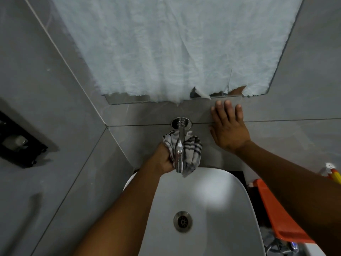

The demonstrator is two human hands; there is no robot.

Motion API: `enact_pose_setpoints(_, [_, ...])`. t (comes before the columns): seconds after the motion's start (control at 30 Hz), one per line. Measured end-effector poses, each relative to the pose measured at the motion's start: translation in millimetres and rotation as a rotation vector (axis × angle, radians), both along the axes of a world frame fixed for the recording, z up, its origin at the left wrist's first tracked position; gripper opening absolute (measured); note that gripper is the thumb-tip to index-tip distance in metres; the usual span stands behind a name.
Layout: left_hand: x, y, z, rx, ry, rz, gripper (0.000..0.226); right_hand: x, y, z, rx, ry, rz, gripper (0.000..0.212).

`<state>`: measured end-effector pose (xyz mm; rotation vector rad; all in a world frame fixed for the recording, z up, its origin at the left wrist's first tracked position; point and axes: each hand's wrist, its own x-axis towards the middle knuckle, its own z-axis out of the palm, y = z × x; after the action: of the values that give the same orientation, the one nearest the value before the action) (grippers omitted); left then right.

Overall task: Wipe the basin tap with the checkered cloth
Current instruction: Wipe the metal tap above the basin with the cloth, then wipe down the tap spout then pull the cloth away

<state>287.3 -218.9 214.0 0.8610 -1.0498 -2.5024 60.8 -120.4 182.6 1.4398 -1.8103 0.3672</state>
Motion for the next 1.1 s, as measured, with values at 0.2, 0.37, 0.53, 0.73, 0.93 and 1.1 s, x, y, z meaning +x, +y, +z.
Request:
enact_pose_setpoints(0.2, [33.3, 40.0, -30.5, -0.004, -0.164, 0.023, 0.056, 22.7, 7.5, 10.5, 0.104, -0.143, -0.065, 0.078])
enact_pose_setpoints(0.37, [51.5, 67.6, -36.6, -0.096, -0.015, 0.106, 0.058, 70.7, 20.4, 29.8, 0.151, -0.506, -0.108, 0.07])
enact_pose_setpoints(0.53, [63.7, 82.5, -46.0, 0.096, 0.079, 0.178, 0.084, 168.0, 62.3, 21.8, 0.383, -1.807, -0.064, 0.065])
enact_pose_setpoints(0.73, [64.4, 115.6, -59.4, -0.218, -0.313, 0.215, 0.06, 189.7, 112.0, -7.9, 0.226, -1.933, -0.087, 0.029])
enact_pose_setpoints(0.93, [8.6, 163.8, -76.1, -0.197, -0.232, 0.107, 0.036, 135.6, 196.8, -30.4, -0.111, -2.026, -0.143, 0.024])
enact_pose_setpoints(1.1, [-104.5, 198.8, -83.8, -0.405, -0.35, -0.192, 0.037, 76.9, 276.5, -51.9, -0.413, -2.033, -0.257, 0.023])
